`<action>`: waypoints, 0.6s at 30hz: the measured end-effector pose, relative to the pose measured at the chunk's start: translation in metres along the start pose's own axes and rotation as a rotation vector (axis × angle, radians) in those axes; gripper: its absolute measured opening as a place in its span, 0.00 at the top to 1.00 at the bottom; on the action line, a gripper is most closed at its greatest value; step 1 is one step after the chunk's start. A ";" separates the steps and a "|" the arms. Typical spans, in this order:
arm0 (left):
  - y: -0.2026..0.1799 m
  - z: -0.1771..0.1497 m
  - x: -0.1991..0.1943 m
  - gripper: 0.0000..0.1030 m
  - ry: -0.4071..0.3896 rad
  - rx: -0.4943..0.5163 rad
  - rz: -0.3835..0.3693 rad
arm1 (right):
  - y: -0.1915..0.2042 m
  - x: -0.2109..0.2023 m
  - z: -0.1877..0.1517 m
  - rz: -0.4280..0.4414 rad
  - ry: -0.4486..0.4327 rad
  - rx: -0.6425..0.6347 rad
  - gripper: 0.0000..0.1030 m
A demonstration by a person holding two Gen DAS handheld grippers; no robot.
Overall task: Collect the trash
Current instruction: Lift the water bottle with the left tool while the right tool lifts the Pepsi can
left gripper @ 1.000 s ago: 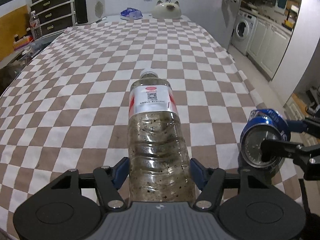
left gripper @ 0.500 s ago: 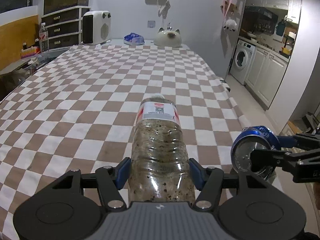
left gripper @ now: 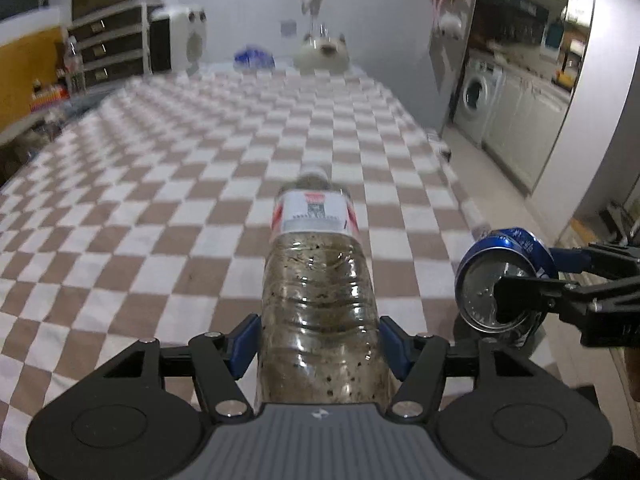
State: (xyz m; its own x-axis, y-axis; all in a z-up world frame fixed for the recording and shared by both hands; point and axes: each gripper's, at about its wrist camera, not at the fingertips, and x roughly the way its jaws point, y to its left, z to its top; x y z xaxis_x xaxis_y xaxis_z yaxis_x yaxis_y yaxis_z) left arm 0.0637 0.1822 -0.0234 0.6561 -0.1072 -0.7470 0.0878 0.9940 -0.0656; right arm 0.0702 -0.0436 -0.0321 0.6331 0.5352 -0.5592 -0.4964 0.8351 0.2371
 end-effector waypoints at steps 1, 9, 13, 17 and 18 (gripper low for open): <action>0.001 0.006 0.002 0.37 0.042 -0.004 -0.004 | 0.000 0.000 -0.001 0.002 0.005 -0.001 0.24; 0.003 0.044 0.022 0.26 0.242 -0.048 -0.012 | -0.004 -0.005 -0.005 0.016 0.002 0.001 0.24; 0.001 0.047 0.043 0.25 0.309 -0.060 0.033 | -0.008 -0.004 -0.006 0.025 0.005 0.008 0.24; -0.003 0.043 0.051 0.38 0.302 -0.053 0.063 | -0.010 -0.002 -0.007 0.033 0.012 0.007 0.24; -0.003 0.041 0.050 0.38 0.282 -0.050 0.061 | -0.011 -0.002 -0.007 0.034 0.014 0.006 0.24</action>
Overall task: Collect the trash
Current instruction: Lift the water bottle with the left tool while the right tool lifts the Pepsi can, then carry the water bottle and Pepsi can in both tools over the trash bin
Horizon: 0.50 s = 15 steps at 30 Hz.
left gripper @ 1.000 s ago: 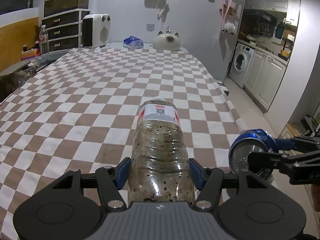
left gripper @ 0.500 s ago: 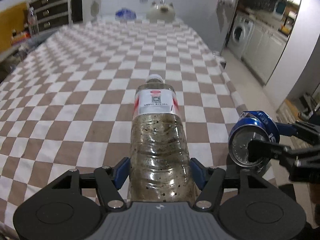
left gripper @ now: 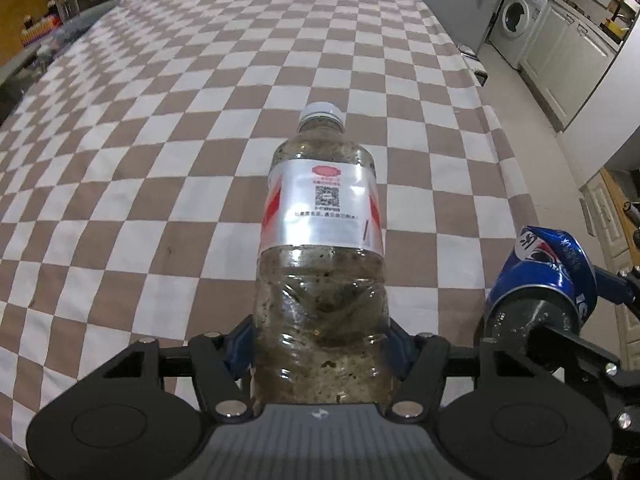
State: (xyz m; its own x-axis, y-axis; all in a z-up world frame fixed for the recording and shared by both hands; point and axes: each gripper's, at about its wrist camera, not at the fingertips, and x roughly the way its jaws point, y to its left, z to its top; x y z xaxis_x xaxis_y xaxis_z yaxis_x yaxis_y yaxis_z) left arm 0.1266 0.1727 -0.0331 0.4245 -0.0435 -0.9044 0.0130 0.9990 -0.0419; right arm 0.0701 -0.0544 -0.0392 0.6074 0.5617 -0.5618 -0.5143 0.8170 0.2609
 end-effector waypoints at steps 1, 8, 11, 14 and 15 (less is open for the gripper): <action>0.000 -0.003 -0.001 0.39 -0.018 0.002 -0.010 | -0.001 0.000 0.000 0.001 0.002 -0.002 0.24; -0.005 -0.017 -0.014 0.40 -0.113 0.007 -0.043 | -0.006 0.001 0.004 0.002 -0.005 -0.006 0.24; -0.011 -0.018 -0.026 0.40 -0.172 0.005 -0.053 | -0.008 -0.002 0.006 -0.002 -0.017 -0.006 0.24; -0.022 -0.012 -0.036 0.40 -0.232 0.001 -0.070 | -0.012 -0.009 0.008 -0.017 -0.034 -0.006 0.24; -0.026 -0.010 -0.040 0.40 -0.250 0.002 -0.076 | -0.015 -0.011 0.009 -0.025 -0.042 -0.004 0.24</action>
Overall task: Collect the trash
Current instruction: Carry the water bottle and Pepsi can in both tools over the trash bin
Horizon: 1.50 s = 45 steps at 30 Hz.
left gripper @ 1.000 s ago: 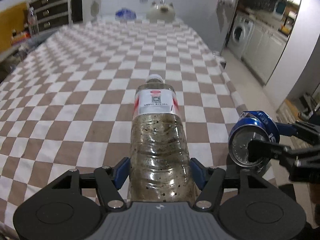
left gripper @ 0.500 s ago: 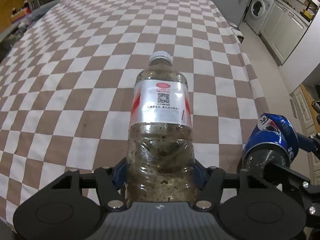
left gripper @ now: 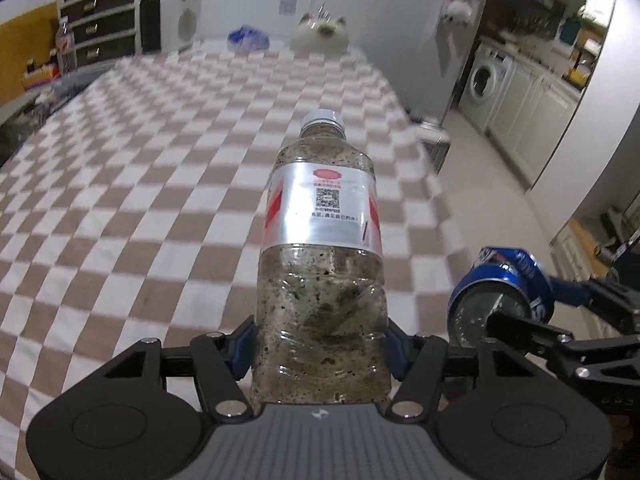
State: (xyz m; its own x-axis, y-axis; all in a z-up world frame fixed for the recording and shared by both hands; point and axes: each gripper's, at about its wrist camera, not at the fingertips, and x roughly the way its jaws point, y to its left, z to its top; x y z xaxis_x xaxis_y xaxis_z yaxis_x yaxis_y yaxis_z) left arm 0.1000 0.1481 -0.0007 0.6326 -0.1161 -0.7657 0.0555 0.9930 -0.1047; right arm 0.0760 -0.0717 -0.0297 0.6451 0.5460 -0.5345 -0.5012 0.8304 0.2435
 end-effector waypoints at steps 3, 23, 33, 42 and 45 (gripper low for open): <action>-0.016 0.005 -0.004 0.40 -0.044 0.011 -0.015 | -0.011 -0.010 0.004 -0.030 -0.027 0.013 0.24; -0.186 0.016 0.049 0.39 -0.128 0.140 -0.196 | -0.138 -0.107 -0.022 -0.307 -0.153 0.128 0.24; -0.284 -0.009 0.106 0.39 -0.051 0.192 -0.293 | -0.210 -0.152 -0.069 -0.459 -0.148 0.230 0.24; -0.347 -0.036 0.170 0.39 -0.012 0.227 -0.297 | -0.275 -0.168 -0.118 -0.547 -0.109 0.364 0.24; -0.358 -0.043 0.193 0.39 0.016 0.203 -0.305 | -0.292 -0.166 -0.135 -0.571 -0.098 0.401 0.24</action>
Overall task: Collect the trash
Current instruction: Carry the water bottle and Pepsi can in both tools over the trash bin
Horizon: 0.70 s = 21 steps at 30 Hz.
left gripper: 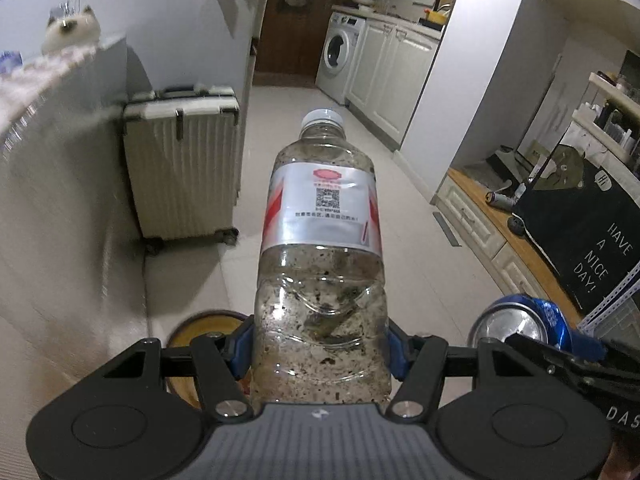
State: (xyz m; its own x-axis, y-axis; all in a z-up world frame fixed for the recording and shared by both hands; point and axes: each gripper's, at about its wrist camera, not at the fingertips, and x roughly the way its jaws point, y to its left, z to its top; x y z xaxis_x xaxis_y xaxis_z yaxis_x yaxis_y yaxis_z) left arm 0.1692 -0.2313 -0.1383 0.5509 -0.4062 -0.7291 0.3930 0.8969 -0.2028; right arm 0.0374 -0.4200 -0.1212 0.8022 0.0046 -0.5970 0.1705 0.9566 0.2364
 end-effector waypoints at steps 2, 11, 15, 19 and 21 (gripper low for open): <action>-0.001 -0.003 0.018 0.39 0.007 -0.018 0.002 | -0.013 0.009 -0.007 -0.020 0.010 0.019 0.24; 0.028 -0.027 0.091 0.39 0.071 -0.116 0.038 | -0.048 0.074 -0.033 -0.078 0.062 0.060 0.24; 0.059 -0.037 0.122 0.39 0.100 -0.129 0.097 | -0.045 0.113 -0.042 -0.070 0.084 0.054 0.24; 0.090 -0.048 0.159 0.39 0.142 -0.132 0.122 | -0.034 0.153 -0.053 -0.045 0.118 0.035 0.24; 0.106 -0.056 0.181 0.39 0.175 -0.142 0.128 | -0.028 0.175 -0.057 -0.034 0.139 0.026 0.24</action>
State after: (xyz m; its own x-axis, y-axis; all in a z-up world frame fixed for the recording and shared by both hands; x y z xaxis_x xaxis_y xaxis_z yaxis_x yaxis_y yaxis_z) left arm 0.2692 -0.2004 -0.3284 0.4491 -0.2627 -0.8540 0.2140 0.9596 -0.1826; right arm 0.1405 -0.4293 -0.2757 0.7089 0.0145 -0.7051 0.2124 0.9490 0.2330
